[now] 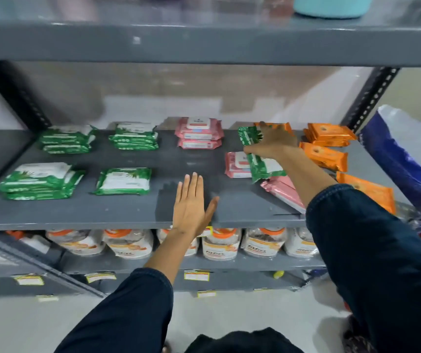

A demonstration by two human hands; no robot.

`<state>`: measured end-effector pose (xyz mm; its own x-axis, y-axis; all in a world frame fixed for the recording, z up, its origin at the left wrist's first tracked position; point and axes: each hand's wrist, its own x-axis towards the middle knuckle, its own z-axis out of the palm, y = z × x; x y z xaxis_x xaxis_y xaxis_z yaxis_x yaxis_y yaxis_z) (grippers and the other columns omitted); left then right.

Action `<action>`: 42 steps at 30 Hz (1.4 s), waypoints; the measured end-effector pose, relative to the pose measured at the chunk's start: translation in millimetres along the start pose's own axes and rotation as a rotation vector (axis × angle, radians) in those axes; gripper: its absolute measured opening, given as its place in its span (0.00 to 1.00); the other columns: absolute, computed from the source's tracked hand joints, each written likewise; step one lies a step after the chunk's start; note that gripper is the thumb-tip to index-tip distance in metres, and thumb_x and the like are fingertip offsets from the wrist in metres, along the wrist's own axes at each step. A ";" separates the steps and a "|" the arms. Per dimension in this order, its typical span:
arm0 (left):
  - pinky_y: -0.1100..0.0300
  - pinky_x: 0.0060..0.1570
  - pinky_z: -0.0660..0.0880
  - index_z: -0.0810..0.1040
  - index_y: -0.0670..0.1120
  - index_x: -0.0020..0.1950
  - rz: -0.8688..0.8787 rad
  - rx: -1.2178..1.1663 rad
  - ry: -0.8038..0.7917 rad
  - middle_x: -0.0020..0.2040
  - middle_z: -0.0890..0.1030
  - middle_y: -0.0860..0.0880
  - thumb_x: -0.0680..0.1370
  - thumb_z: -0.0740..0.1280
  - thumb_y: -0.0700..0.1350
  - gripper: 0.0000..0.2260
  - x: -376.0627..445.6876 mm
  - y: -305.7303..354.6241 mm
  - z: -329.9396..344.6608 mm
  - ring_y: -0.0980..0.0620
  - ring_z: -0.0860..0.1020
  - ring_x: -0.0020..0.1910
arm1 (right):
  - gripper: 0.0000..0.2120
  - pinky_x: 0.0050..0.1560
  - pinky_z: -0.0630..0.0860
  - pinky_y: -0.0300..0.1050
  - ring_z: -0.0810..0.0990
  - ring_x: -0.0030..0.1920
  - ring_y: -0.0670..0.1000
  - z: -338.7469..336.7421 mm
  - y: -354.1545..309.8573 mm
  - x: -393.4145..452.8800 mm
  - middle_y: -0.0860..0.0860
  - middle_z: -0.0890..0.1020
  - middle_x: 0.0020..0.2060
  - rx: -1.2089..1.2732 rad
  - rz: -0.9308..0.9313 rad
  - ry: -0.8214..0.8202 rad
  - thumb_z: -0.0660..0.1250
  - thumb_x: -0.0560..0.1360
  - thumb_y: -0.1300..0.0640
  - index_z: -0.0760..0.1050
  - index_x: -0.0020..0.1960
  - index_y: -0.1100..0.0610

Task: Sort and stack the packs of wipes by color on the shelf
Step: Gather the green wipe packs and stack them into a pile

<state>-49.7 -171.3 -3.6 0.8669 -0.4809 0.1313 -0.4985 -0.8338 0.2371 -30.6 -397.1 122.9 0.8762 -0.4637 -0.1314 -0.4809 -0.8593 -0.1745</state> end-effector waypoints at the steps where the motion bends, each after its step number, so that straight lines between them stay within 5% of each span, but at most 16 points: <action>1: 0.55 0.74 0.37 0.45 0.42 0.76 -0.009 0.011 0.020 0.78 0.47 0.45 0.76 0.39 0.65 0.37 -5.9 -18.1 -6.4 0.48 0.43 0.77 | 0.46 0.59 0.78 0.52 0.74 0.65 0.62 3.2 -24.4 -4.5 0.58 0.71 0.69 0.025 -0.012 -0.022 0.63 0.63 0.33 0.55 0.76 0.48; 8: 0.54 0.75 0.40 0.46 0.42 0.76 -0.078 0.033 0.049 0.78 0.48 0.44 0.72 0.35 0.67 0.40 -42.2 -143.7 -45.3 0.47 0.44 0.77 | 0.43 0.62 0.76 0.51 0.73 0.66 0.59 32.9 -165.6 -30.8 0.55 0.71 0.69 0.228 0.061 -0.158 0.65 0.67 0.36 0.60 0.73 0.58; 12: 0.54 0.75 0.41 0.47 0.41 0.76 -0.084 0.006 0.020 0.78 0.50 0.44 0.71 0.36 0.69 0.43 -53.6 -207.9 -56.2 0.46 0.45 0.77 | 0.33 0.59 0.79 0.51 0.81 0.56 0.56 54.0 -230.7 -31.7 0.54 0.82 0.57 0.351 0.099 -0.294 0.63 0.61 0.33 0.73 0.56 0.55; 15: 0.55 0.74 0.41 0.48 0.40 0.76 -0.090 -0.030 0.008 0.78 0.50 0.42 0.71 0.39 0.67 0.42 -56.4 -226.5 -61.3 0.46 0.45 0.77 | 0.33 0.55 0.81 0.50 0.83 0.49 0.54 68.6 -258.5 -25.3 0.53 0.83 0.49 0.422 0.147 -0.284 0.62 0.64 0.33 0.76 0.57 0.57; 22: 0.55 0.75 0.41 0.48 0.38 0.76 -0.067 -0.017 -0.047 0.78 0.50 0.41 0.71 0.38 0.69 0.44 -61.6 -253.9 -56.5 0.45 0.46 0.77 | 0.49 0.59 0.79 0.51 0.80 0.60 0.57 97.3 -299.5 -25.0 0.57 0.71 0.68 0.507 0.347 -0.236 0.66 0.65 0.32 0.59 0.74 0.61; 25: 0.55 0.75 0.42 0.48 0.38 0.76 -0.055 -0.030 -0.064 0.78 0.50 0.41 0.73 0.41 0.68 0.42 -60.9 -258.8 -52.5 0.45 0.46 0.77 | 0.42 0.68 0.72 0.51 0.74 0.67 0.56 96.9 -307.6 -32.0 0.57 0.63 0.74 0.389 0.279 -0.278 0.49 0.74 0.30 0.55 0.76 0.59; 27: 0.55 0.74 0.42 0.49 0.38 0.76 -0.040 -0.029 -0.064 0.78 0.51 0.40 0.71 0.38 0.68 0.43 -59.6 -259.3 -50.0 0.45 0.47 0.77 | 0.41 0.69 0.70 0.49 0.74 0.67 0.55 92.6 -304.8 -34.7 0.56 0.66 0.73 0.282 0.246 -0.321 0.45 0.74 0.30 0.58 0.76 0.58; 31: 0.55 0.74 0.41 0.48 0.38 0.76 -0.060 -0.053 -0.049 0.78 0.50 0.41 0.70 0.39 0.67 0.43 -58.1 -257.5 -42.8 0.44 0.47 0.77 | 0.31 0.55 0.74 0.45 0.77 0.59 0.55 76.1 -293.4 -33.8 0.55 0.77 0.59 -0.060 0.024 -0.137 0.64 0.73 0.38 0.71 0.67 0.59; 34: 0.55 0.74 0.41 0.48 0.37 0.75 -0.060 -0.073 -0.036 0.78 0.49 0.40 0.72 0.41 0.67 0.42 -60.0 -257.1 -37.2 0.43 0.48 0.77 | 0.43 0.74 0.61 0.56 0.59 0.75 0.59 84.5 -288.0 -34.9 0.56 0.60 0.76 -0.168 -0.330 -0.297 0.75 0.67 0.48 0.58 0.76 0.51; 37: 0.55 0.73 0.40 0.48 0.36 0.75 -0.056 -0.091 -0.037 0.77 0.49 0.39 0.73 0.43 0.66 0.41 -61.1 -257.8 -34.7 0.43 0.48 0.77 | 0.47 0.77 0.46 0.57 0.45 0.78 0.56 105.3 -277.0 -38.0 0.50 0.48 0.79 -0.090 -0.466 -0.396 0.75 0.68 0.55 0.49 0.77 0.46; 42: 0.53 0.75 0.43 0.47 0.36 0.75 -0.054 -0.084 -0.039 0.77 0.51 0.38 0.74 0.44 0.66 0.41 -61.9 -257.9 -33.5 0.42 0.48 0.77 | 0.42 0.74 0.60 0.57 0.55 0.76 0.59 119.6 -275.5 -42.4 0.50 0.57 0.77 0.009 -0.433 -0.209 0.73 0.68 0.46 0.55 0.76 0.43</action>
<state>25.4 82.6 -40.7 0.8907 -0.4476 0.0792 -0.4477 -0.8340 0.3226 60.8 -114.8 59.9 0.9712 -0.0092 -0.2381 -0.0739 -0.9616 -0.2643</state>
